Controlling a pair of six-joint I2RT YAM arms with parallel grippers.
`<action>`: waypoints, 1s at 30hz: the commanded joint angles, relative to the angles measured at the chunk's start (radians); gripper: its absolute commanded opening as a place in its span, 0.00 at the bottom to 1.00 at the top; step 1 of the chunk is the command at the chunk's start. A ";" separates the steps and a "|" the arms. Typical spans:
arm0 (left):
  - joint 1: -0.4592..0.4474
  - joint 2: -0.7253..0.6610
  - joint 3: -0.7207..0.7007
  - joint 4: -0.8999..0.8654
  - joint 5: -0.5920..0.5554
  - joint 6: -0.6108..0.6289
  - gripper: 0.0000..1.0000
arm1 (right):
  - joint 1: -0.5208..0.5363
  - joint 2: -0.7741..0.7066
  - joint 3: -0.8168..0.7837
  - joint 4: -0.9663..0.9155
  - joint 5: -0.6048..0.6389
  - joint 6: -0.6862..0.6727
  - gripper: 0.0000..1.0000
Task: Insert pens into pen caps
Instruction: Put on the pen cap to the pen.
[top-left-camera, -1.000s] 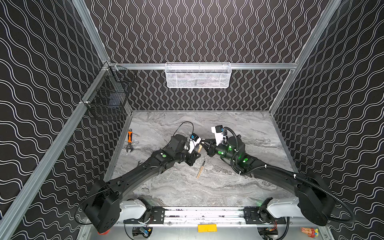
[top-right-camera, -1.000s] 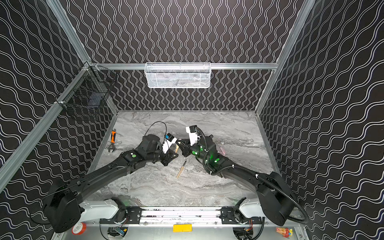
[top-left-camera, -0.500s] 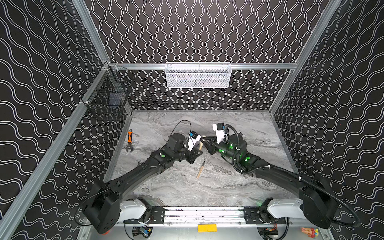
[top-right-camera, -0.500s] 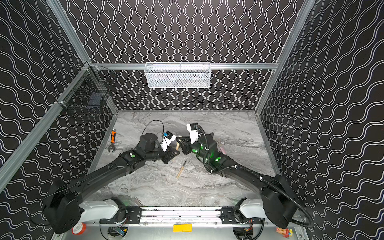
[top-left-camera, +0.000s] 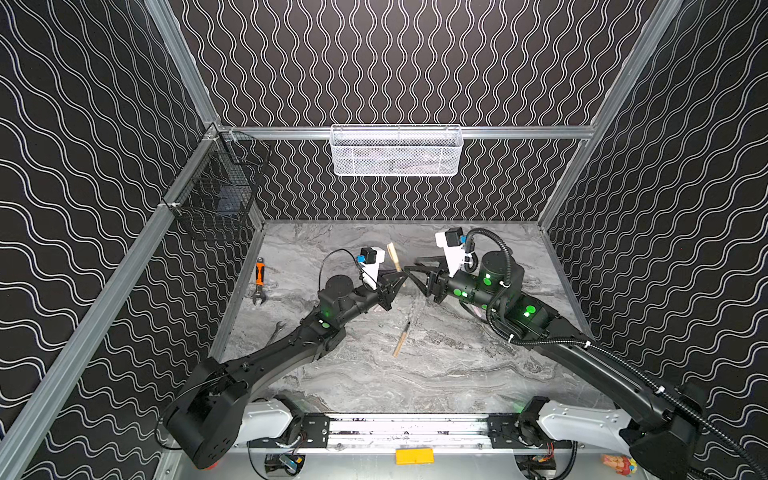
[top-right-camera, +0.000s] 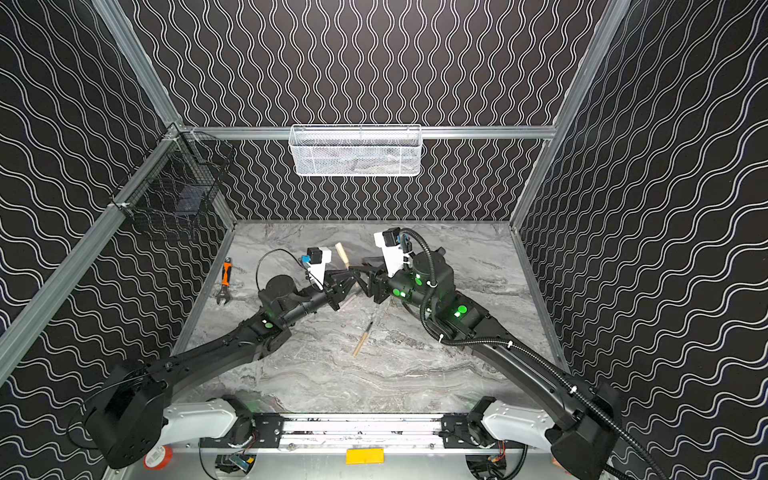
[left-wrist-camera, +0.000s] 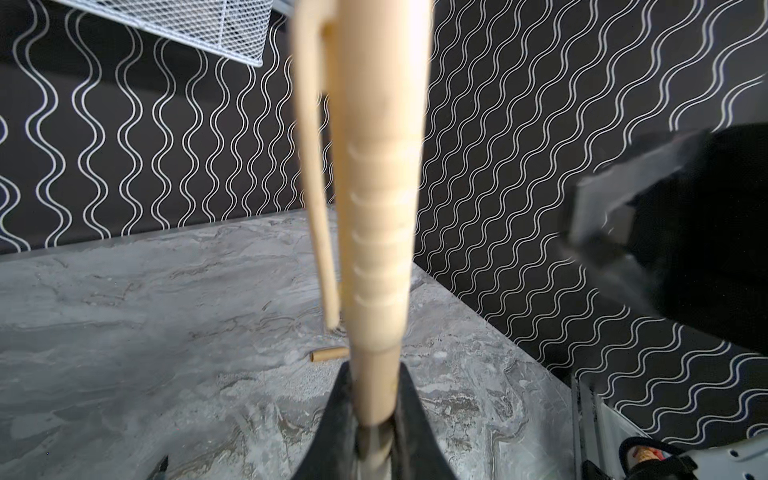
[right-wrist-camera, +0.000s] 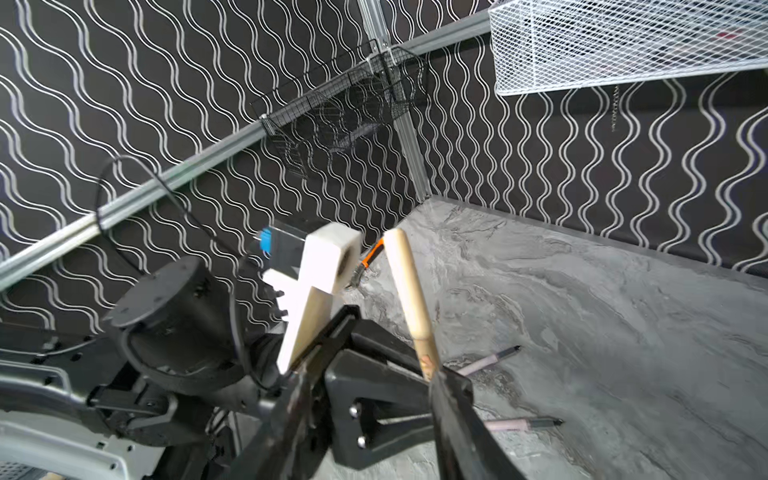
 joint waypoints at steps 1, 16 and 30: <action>-0.001 -0.008 0.018 0.042 0.034 -0.020 0.00 | -0.001 0.044 0.046 -0.099 0.026 -0.078 0.48; -0.001 -0.042 -0.009 0.030 0.053 -0.013 0.00 | -0.005 0.203 0.147 -0.077 -0.004 -0.130 0.35; -0.001 -0.036 -0.042 0.075 0.029 -0.029 0.35 | -0.005 0.203 0.119 0.011 -0.051 -0.037 0.07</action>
